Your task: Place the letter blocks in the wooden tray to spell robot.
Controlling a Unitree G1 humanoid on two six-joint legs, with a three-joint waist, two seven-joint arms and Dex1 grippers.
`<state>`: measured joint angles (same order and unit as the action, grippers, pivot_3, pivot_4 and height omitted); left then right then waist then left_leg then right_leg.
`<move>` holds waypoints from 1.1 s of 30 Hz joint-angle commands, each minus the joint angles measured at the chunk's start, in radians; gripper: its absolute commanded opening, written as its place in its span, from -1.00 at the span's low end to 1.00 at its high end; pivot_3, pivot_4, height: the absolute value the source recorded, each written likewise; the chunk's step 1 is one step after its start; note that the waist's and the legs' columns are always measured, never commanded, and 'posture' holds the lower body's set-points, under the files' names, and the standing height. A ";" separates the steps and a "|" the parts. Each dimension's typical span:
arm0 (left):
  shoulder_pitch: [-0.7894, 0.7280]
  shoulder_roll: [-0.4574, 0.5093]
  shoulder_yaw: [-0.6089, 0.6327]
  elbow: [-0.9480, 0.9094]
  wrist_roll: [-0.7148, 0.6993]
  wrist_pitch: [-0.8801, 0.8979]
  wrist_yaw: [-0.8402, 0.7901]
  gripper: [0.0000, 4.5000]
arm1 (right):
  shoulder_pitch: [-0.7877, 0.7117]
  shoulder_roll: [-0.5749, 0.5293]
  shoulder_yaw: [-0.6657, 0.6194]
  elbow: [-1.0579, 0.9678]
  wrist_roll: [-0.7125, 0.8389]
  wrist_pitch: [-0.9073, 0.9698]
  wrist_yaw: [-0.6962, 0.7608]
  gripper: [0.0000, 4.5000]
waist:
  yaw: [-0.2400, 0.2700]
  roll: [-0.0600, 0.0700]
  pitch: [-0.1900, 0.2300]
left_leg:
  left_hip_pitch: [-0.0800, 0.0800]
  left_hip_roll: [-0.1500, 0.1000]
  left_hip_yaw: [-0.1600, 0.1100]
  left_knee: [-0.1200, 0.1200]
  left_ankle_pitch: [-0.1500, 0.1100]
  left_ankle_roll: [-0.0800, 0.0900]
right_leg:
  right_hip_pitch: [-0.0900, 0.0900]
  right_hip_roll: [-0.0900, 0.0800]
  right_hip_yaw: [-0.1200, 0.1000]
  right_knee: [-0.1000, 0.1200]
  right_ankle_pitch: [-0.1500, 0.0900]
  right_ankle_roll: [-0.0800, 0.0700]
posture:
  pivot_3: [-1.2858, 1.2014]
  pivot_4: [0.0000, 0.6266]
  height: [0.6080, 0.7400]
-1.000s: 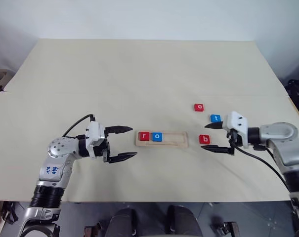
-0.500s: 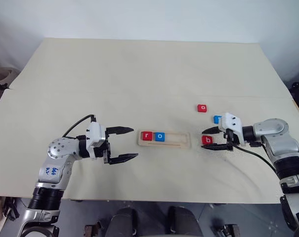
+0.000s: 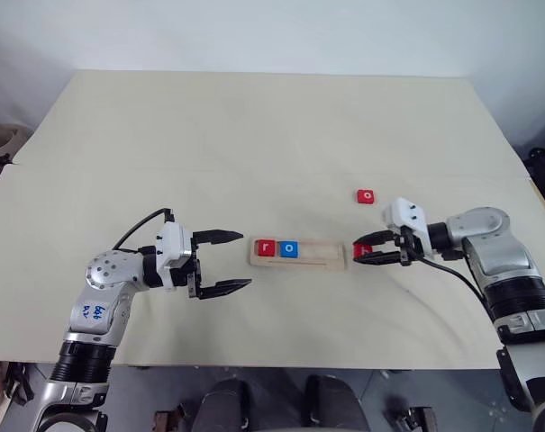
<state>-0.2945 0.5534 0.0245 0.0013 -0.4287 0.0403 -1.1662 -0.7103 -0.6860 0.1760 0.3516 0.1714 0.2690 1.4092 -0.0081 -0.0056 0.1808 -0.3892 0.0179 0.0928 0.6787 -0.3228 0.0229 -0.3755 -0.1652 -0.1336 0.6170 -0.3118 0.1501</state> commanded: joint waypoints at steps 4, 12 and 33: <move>0.019 -0.001 0.009 -0.035 -0.005 -0.019 0.018 1.00 | -0.064 0.092 0.065 -0.147 -0.011 0.144 -0.087 -0.36 | 0.008 0.000 0.000 | 0.000 0.000 0.000 0.000 0.000 0.000 | -0.001 0.000 0.000 0.001 0.000 0.000 | 0.03 -0.52 1.00; 0.034 -0.001 0.012 -0.053 -0.007 -0.023 0.045 1.00 | -0.090 0.127 0.121 -0.118 -0.042 0.127 -0.101 -0.36 | 0.003 0.000 0.000 | -0.002 -0.002 -0.001 0.002 -0.001 0.000 | -0.001 -0.001 -0.001 0.001 0.000 0.000 | 0.03 -0.52 1.00; 0.045 0.000 0.008 -0.075 -0.011 -0.017 0.073 1.00 | -0.104 0.121 0.076 -0.107 -0.014 0.126 -0.105 0.99 | 0.003 0.000 0.000 | -0.002 -0.002 -0.001 0.001 -0.001 0.000 | -0.001 -0.001 -0.001 0.001 0.000 0.000 | 0.03 -0.52 1.00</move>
<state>-0.2504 0.5518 0.0228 -0.0324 -0.4284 0.0320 -1.0940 -0.7967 -0.5419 0.2989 0.2943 0.1280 0.3933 1.2930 -0.0054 -0.0056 0.1808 -0.3910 0.0162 0.0922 0.6801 -0.3234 0.0233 -0.3767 -0.1657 -0.1343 0.6181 -0.3119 0.1499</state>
